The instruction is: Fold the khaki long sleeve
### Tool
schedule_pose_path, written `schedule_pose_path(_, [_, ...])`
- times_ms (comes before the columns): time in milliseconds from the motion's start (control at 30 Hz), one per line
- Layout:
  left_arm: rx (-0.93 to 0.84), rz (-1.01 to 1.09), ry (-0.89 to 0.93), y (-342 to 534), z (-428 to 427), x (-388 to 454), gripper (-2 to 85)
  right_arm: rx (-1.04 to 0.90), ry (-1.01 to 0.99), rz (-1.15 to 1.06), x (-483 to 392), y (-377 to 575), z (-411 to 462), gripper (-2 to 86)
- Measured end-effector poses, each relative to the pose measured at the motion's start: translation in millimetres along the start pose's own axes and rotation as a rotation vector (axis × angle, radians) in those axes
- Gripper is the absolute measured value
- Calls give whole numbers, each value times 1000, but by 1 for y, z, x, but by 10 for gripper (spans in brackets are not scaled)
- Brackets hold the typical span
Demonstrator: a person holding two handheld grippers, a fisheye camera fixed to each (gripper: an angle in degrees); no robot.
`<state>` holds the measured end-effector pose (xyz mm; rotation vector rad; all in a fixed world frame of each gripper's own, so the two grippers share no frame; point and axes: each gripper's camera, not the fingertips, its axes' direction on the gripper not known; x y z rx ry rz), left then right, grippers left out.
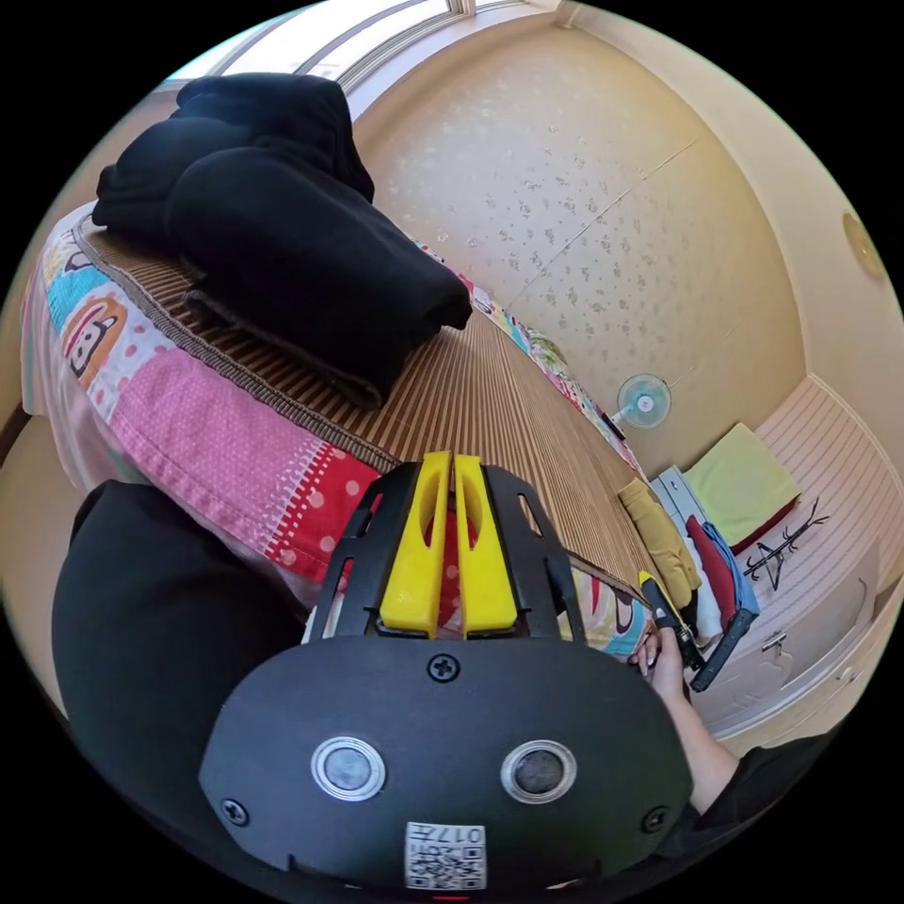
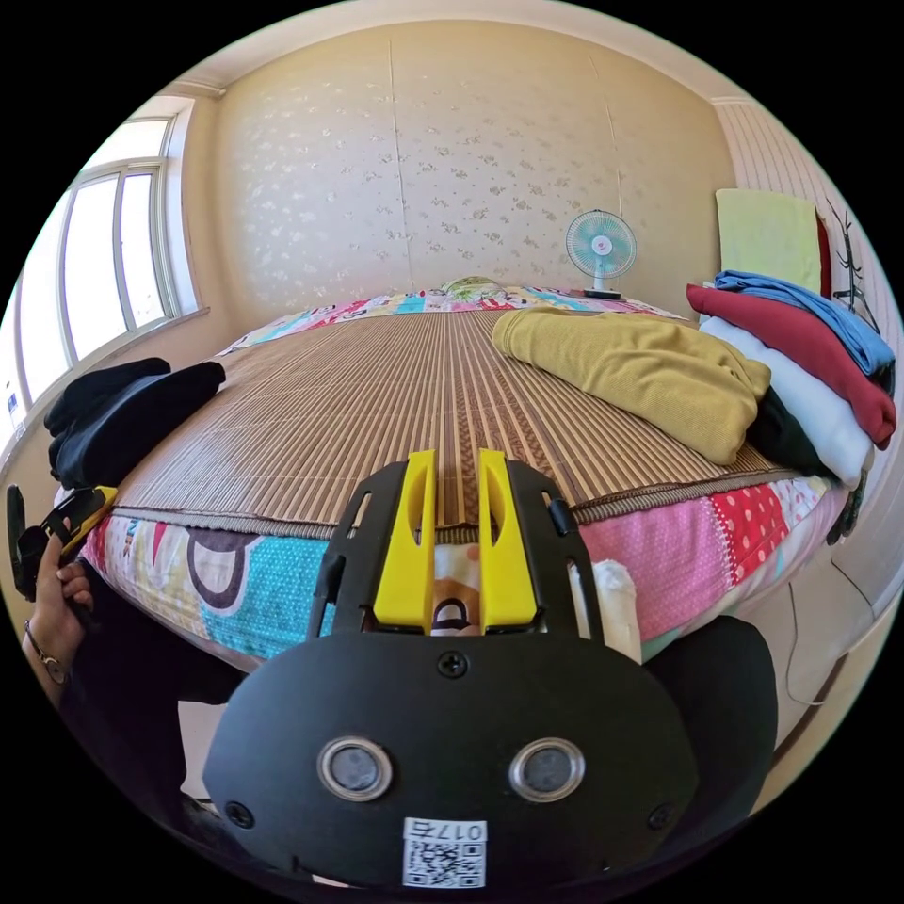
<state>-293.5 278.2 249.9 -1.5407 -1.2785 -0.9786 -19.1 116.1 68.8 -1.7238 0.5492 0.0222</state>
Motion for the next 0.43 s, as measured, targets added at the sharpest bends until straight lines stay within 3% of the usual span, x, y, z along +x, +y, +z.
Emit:
schedule_pose_path(200, [-3,71,-60,-4,-9,18,-6,3,-1,0,1,0,0,74])
schedule_pose_path(300, [177,12,-31,-7,-47,12,5,6,0,0,1,1,0,74])
schedule_pose_path(367, [311,-85,-35,-14,-81,-9,66,6,1,-1,1,1,1,74])
schedule_pose_path(433, [338,-177,-69,-23,-94,-29,102,6,1,-1,2,1,1,73])
